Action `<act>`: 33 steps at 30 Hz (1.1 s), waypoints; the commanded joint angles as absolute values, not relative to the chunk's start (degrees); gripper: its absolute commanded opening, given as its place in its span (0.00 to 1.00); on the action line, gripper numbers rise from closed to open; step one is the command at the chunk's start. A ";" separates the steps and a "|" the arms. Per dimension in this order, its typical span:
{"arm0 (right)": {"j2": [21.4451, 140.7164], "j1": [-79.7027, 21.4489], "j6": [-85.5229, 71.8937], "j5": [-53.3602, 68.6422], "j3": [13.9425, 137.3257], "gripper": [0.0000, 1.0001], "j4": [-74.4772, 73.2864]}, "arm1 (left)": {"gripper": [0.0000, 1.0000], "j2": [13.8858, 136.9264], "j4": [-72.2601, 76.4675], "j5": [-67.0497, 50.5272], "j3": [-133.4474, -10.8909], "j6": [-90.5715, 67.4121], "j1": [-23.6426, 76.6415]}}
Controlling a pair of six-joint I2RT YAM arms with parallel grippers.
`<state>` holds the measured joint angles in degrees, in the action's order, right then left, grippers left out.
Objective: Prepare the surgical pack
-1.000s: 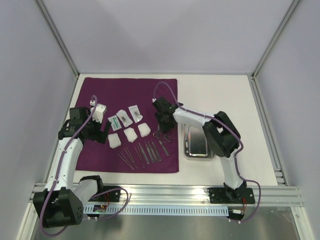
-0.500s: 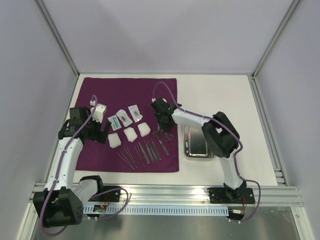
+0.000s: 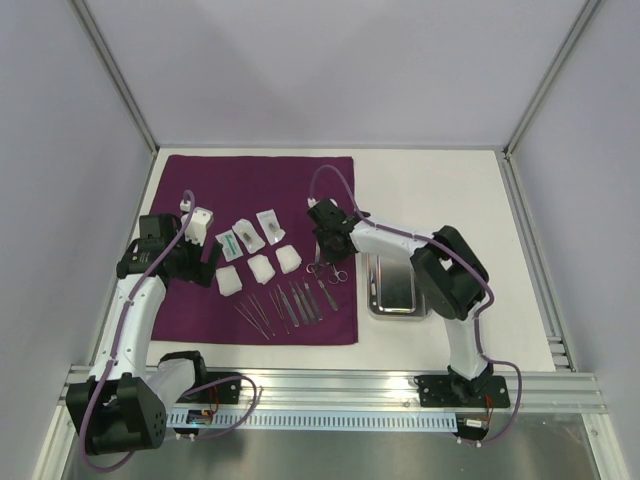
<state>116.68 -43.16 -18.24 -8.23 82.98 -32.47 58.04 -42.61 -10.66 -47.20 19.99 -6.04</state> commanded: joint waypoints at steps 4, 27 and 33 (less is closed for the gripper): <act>112.15 -42.28 -19.60 -4.14 80.51 0.00 -27.16 | 1.00 58.01 -41.92 -10.81 -47.46 21.18 -6.33; 113.55 -39.99 -18.11 -2.17 82.70 0.08 -31.27 | 1.00 57.57 -41.84 -10.90 -47.02 21.27 -6.24; 113.90 -41.83 -17.32 -6.68 82.97 0.23 -34.63 | 1.00 57.66 -41.92 -10.99 -47.02 21.27 -6.33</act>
<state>113.43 -40.88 -18.41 -3.22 81.47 -32.16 58.08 -42.59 -10.63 -47.20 20.18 -6.04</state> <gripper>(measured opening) 0.209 0.997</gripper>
